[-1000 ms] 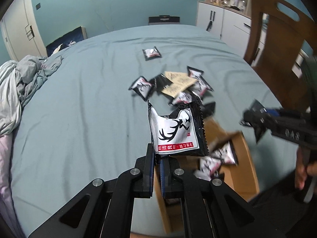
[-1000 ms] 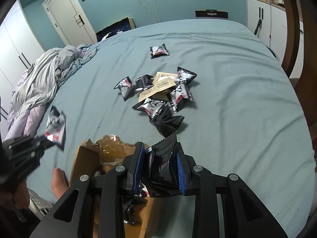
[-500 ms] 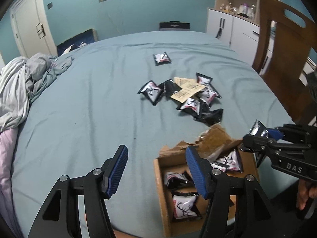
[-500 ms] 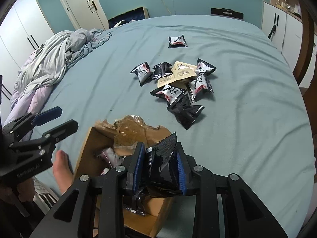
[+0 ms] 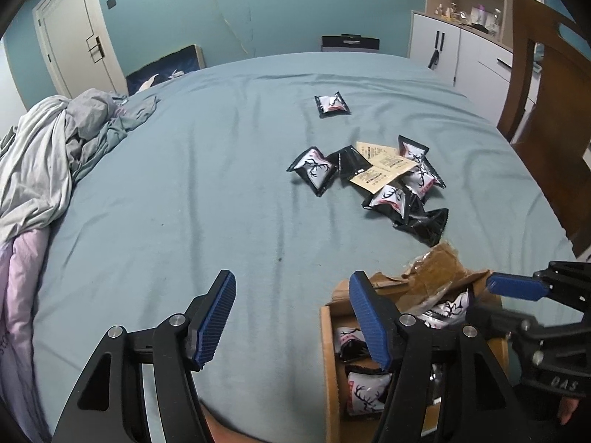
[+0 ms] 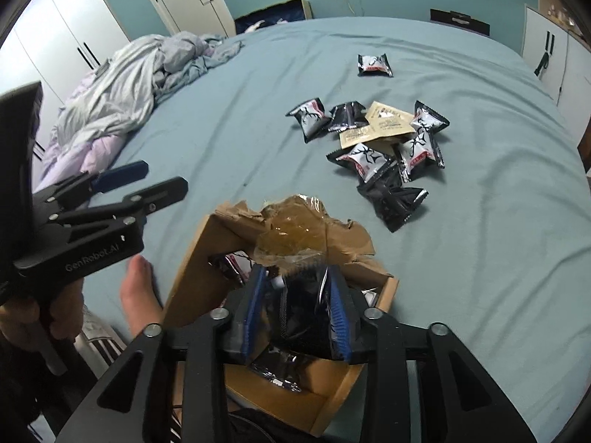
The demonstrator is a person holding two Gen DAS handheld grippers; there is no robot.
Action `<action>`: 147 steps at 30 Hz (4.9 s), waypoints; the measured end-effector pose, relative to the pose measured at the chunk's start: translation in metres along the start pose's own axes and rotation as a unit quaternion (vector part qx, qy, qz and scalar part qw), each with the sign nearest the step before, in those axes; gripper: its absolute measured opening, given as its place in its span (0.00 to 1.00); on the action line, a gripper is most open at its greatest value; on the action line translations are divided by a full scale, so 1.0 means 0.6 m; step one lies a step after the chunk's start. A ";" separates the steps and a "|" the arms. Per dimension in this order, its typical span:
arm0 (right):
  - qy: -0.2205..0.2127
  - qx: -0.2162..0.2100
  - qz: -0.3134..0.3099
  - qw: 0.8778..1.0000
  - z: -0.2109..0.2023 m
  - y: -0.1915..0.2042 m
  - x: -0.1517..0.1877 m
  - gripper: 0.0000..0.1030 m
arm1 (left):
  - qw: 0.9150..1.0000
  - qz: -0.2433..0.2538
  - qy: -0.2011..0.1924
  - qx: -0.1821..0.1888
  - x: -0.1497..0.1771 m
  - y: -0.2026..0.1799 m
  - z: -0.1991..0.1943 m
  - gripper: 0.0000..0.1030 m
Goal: Organize snacks
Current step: 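Release both packets into the cardboard box, then grasp a black packet from the pile with the right tool, then carry the black packet to the box with the right tool while the left tool grasps a white packet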
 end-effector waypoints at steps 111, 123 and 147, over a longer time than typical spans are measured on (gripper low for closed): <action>-0.060 0.027 0.154 0.986 0.086 -0.157 -0.124 0.22 | 0.999 0.009 0.023 0.049 -0.145 0.007 0.154 0.24; -0.097 0.027 0.130 0.986 -0.021 -0.135 -0.071 0.22 | 0.986 0.121 0.043 0.104 0.000 -0.122 0.045 0.25; -0.099 0.026 -0.009 0.995 -0.072 -0.024 0.026 0.22 | 0.997 0.073 0.032 0.003 0.016 -0.051 0.053 0.79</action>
Point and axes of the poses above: each gripper's, at about its wrist camera, not at the fingertips, and z roughly the way its jaws point, y to its left, x to its underside, the point moved 10 cm from there along z, roughly the way its jaws point, and after that the axes turned 10 degrees about x, right-handed, at the moved point
